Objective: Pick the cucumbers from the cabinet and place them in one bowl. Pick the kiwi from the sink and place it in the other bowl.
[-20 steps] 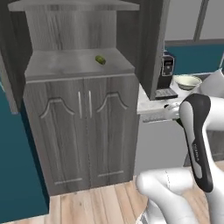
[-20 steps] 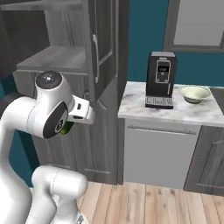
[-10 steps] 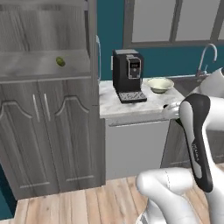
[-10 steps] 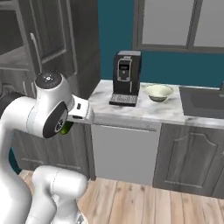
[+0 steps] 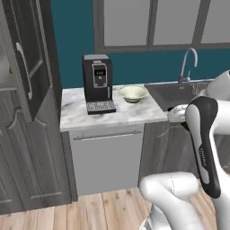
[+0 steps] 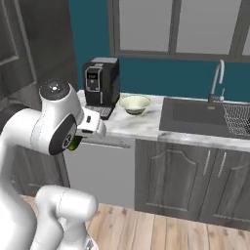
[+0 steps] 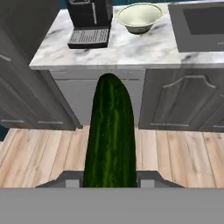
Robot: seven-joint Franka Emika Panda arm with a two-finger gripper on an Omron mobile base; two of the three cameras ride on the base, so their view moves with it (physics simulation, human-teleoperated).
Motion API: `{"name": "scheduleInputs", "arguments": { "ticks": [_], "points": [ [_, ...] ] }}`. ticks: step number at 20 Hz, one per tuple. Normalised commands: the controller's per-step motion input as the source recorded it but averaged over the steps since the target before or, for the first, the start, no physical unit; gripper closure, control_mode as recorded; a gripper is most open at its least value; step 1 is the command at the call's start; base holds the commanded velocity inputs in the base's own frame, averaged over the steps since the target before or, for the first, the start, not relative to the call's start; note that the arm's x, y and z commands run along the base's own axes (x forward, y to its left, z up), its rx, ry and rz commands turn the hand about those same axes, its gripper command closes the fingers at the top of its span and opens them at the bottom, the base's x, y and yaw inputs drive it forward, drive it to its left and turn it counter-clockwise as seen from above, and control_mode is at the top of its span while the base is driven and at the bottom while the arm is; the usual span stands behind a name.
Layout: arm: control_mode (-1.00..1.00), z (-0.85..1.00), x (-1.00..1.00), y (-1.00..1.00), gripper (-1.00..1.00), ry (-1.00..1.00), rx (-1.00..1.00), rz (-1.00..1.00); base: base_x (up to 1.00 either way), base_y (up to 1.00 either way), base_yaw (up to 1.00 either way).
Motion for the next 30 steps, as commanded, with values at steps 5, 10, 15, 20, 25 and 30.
{"name": "scheduleInputs", "arguments": {
  "ticks": [5, 10, 15, 20, 25, 30],
  "points": [
    [1.0, 0.0, 0.0, 0.0, 1.0, 0.0, 0.0, 0.0, 0.92, -0.33, 0.0],
    [1.0, 0.0, 0.0, 0.0, 1.0, 0.0, 0.0, 0.0, 0.96, -0.2, 0.0],
    [1.0, 0.0, 0.0, 0.0, 1.0, 0.0, 0.0, 0.0, 0.53, -0.46, 0.0],
    [1.0, 0.0, 0.0, 0.0, 1.0, 0.0, 0.0, 0.0, 0.2, -0.18, 0.0],
    [1.0, 0.0, 0.0, 0.0, 1.0, 0.0, 0.0, 0.0, 0.39, 0.0, 0.0],
    [-1.0, -0.06, 0.63, -0.13, 1.0, 0.02, 0.0, 0.0, 0.0, 0.0, 0.0]
  ]
}}
